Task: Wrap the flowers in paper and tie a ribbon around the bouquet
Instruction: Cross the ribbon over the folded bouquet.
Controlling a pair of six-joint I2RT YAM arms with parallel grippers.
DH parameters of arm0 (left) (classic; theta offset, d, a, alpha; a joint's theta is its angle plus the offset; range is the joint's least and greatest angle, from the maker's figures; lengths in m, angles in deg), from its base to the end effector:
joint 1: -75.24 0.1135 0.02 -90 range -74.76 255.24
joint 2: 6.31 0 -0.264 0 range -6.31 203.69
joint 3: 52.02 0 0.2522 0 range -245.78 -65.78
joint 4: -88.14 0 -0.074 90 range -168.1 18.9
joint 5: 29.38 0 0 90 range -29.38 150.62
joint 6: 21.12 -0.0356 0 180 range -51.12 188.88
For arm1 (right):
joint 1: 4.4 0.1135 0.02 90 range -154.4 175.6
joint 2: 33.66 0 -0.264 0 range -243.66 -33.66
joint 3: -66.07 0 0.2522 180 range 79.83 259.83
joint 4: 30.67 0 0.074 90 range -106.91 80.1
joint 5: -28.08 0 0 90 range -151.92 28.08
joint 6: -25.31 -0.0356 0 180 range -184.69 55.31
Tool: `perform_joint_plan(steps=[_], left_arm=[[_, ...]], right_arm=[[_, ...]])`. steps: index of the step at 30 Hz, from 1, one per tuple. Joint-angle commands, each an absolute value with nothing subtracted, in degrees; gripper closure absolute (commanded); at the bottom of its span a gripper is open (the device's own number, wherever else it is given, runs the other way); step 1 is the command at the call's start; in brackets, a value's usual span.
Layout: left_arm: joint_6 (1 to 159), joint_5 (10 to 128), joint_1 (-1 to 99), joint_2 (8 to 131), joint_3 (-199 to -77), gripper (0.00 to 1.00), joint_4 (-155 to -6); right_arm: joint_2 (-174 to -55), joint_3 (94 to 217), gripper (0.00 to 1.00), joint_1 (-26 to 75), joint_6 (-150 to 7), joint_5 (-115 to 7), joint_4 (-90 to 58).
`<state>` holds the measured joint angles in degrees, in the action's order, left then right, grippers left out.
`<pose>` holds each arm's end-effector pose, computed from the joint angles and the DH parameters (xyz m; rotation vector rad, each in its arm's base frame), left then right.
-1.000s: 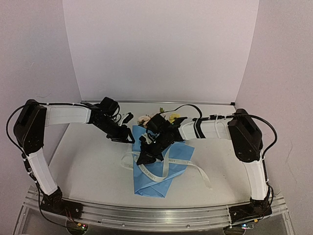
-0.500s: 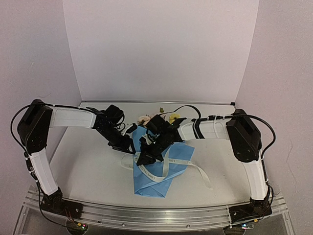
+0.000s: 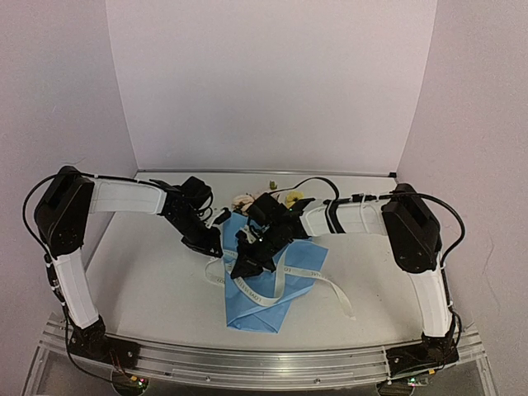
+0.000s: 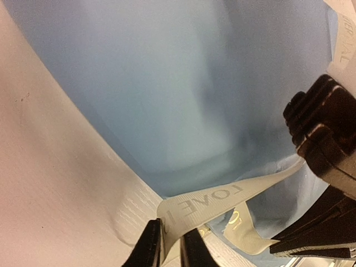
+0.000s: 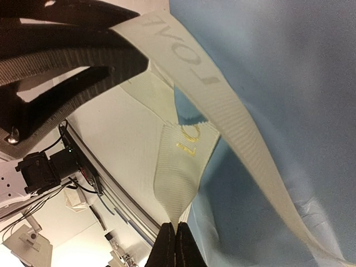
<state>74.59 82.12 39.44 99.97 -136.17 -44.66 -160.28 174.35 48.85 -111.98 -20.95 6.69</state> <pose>0.2888 -0.2243 0.1717 0.8373 2.7338 -0.6920 0.2647 0.3935 0.1627 0.4473 -2.6566 -1.2742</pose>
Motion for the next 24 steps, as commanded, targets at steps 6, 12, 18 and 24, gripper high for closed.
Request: perform_joint_plan(steps=[6,12,18,24], left_arm=[[72.8,82.9,38.0,95.6,-136.8,1.00,-47.1],[72.8,84.2,38.0,92.6,-136.7,1.00,-47.7],[72.8,85.0,38.0,91.1,-136.5,1.00,-46.9],[72.5,90.3,38.0,93.0,-136.6,1.00,-45.2]], right_arm=[[-161.9,179.8,1.00,47.2,-111.5,-24.8,6.1],[-164.6,183.4,1.00,46.4,-111.5,-26.6,6.2],[-164.7,184.0,1.00,45.7,-110.3,-31.6,6.9],[-162.6,183.9,0.89,45.8,-108.4,-37.9,7.0]])
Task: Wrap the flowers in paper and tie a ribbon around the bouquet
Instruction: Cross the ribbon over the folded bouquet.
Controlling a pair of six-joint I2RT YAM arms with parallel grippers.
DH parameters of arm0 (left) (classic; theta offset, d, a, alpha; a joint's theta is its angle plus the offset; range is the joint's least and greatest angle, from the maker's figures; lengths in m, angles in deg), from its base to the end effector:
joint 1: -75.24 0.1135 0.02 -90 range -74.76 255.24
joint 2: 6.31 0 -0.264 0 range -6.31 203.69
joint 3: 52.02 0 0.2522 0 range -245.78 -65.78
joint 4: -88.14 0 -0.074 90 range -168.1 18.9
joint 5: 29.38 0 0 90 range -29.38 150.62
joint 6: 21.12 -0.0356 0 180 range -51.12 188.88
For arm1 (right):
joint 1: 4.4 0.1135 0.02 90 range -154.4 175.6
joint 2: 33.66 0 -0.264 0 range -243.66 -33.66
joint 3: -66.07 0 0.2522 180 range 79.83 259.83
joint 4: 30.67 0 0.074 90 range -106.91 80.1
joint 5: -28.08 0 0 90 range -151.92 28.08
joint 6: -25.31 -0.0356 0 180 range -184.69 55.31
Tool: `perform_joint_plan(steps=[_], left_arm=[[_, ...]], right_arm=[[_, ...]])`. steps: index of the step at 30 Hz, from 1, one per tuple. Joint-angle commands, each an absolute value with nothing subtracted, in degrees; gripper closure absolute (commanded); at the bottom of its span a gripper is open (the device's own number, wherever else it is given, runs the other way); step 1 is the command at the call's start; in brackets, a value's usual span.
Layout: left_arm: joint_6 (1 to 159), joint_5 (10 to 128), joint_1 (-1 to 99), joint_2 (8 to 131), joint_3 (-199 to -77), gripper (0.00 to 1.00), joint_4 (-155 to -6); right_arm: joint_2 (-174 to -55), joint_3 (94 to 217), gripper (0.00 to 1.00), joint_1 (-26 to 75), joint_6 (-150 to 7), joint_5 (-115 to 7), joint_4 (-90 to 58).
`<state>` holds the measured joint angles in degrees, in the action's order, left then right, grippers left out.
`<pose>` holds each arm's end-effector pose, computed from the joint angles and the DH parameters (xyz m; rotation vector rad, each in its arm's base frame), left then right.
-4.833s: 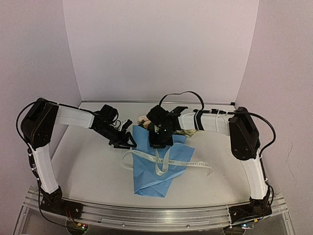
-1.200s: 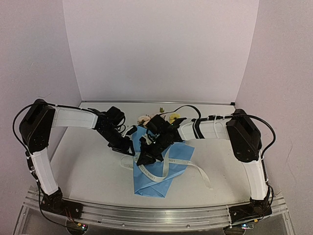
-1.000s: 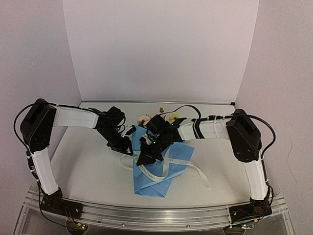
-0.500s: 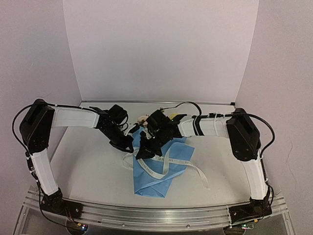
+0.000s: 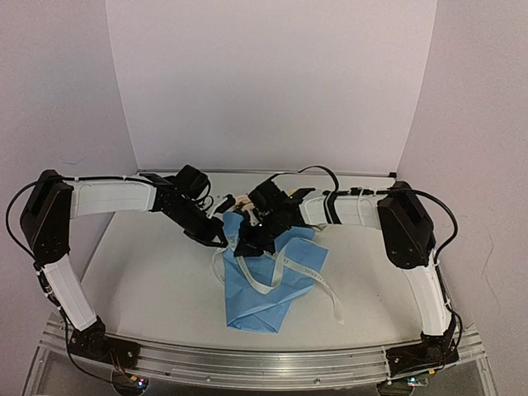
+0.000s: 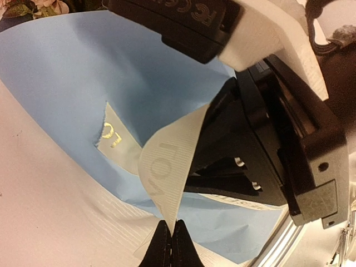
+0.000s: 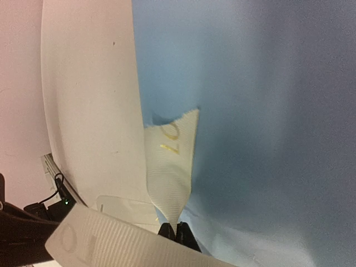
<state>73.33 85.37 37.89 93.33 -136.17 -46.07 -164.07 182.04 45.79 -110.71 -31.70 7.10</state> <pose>0.2758 -0.2292 0.2132 0.9151 2.5608 -0.8045 0.3061 0.3952 0.1688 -0.3636 2.8131 1.2289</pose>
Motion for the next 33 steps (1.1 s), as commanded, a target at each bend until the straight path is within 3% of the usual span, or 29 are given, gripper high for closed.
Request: perform_joint_plan(steps=[1,3,11,20,26,33], left_arm=[[72.3,91.5,38.0,93.3,-136.6,1.00,-45.1],[72.0,92.9,38.0,93.3,-136.5,1.00,-45.1],[70.0,96.5,37.3,94.3,-137.0,1.00,-42.9],[66.5,99.7,35.2,95.3,-137.7,0.96,-40.3],[65.0,100.3,34.2,96.9,-137.7,0.86,-37.1],[68.1,95.8,34.2,93.1,-136.0,0.57,-40.4]], right_arm=[[-161.7,183.3,0.85,45.8,-107.9,-38.8,7.0],[-159.7,181.8,0.77,45.8,-107.0,-40.2,6.9],[-152.8,174.8,0.62,46.5,-106.4,-42.7,6.8],[-144.4,167.6,0.57,47.2,-108.3,-47.1,6.9],[-140.2,162.6,0.56,47.3,-111.2,-53.1,6.9],[-136.9,158.9,0.52,47.2,-111.9,-56.4,7.2]])
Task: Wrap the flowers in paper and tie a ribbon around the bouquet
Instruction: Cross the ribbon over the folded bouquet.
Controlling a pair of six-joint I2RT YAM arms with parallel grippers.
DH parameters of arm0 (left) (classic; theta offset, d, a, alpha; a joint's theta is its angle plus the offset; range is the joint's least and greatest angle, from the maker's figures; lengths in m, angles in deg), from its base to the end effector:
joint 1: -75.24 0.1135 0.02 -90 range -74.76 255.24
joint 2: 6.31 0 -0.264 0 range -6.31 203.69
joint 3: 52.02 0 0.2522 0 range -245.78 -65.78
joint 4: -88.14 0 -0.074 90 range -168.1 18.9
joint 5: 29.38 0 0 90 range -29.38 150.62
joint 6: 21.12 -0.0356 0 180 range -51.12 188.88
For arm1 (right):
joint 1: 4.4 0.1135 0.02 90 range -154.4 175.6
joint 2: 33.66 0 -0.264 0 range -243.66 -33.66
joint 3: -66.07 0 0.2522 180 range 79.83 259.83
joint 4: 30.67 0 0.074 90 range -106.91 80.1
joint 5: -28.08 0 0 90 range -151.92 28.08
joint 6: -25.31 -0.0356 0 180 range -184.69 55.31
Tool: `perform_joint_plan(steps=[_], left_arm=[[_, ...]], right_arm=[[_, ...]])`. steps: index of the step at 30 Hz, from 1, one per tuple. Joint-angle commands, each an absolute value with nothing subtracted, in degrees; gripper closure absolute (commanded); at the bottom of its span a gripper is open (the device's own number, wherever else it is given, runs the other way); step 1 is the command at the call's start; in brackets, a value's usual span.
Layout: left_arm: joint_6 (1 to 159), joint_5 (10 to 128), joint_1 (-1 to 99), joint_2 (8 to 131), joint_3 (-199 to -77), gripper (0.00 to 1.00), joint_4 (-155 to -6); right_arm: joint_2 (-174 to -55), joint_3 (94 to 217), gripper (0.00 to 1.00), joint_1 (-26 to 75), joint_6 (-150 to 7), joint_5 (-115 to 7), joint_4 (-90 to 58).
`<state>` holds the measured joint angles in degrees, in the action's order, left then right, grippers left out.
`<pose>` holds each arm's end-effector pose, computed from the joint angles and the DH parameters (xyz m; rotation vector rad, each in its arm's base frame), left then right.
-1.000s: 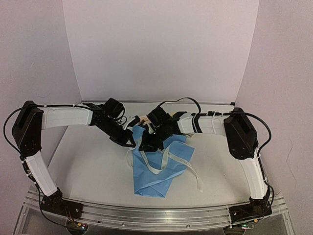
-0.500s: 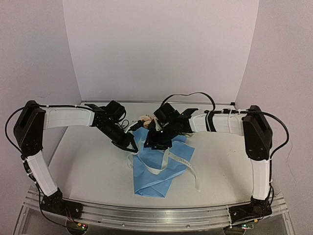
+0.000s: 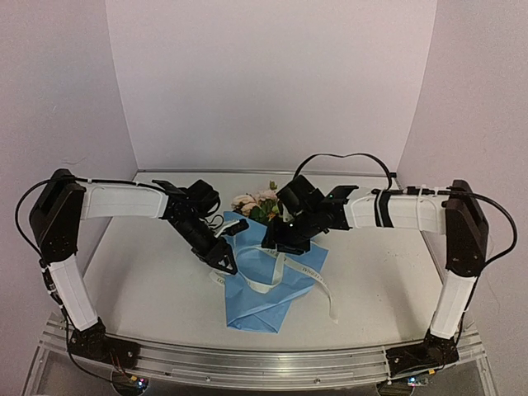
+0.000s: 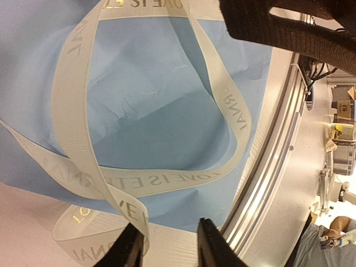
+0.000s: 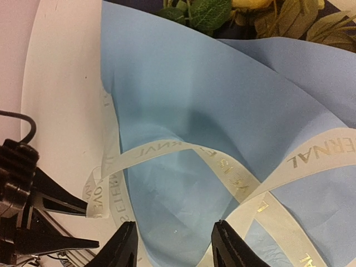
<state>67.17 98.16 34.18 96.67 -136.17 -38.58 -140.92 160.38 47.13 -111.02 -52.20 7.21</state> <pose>0.2492 -0.2459 0.1921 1.1939 2.6261 -1.0745 0.2522 0.3271 0.2245 -0.2028 2.6767 0.8696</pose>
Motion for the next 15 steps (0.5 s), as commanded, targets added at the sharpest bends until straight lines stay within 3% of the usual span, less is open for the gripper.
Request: perform_joint_plan(steps=[1,6,15], left_arm=[[69.2,94.5,34.3,92.3,-135.5,0.53,-41.5],[73.9,92.3,35.9,88.4,-132.2,0.39,-47.0],[83.2,85.8,38.9,84.8,-129.5,0.31,-55.4]], right_arm=[[-136.5,158.2,0.51,47.2,-112.0,-57.1,7.2],[-133.3,155.0,0.50,47.2,-112.4,-60.3,7.6],[-131.5,151.8,0.43,47.2,-109.1,-64.0,7.7]])
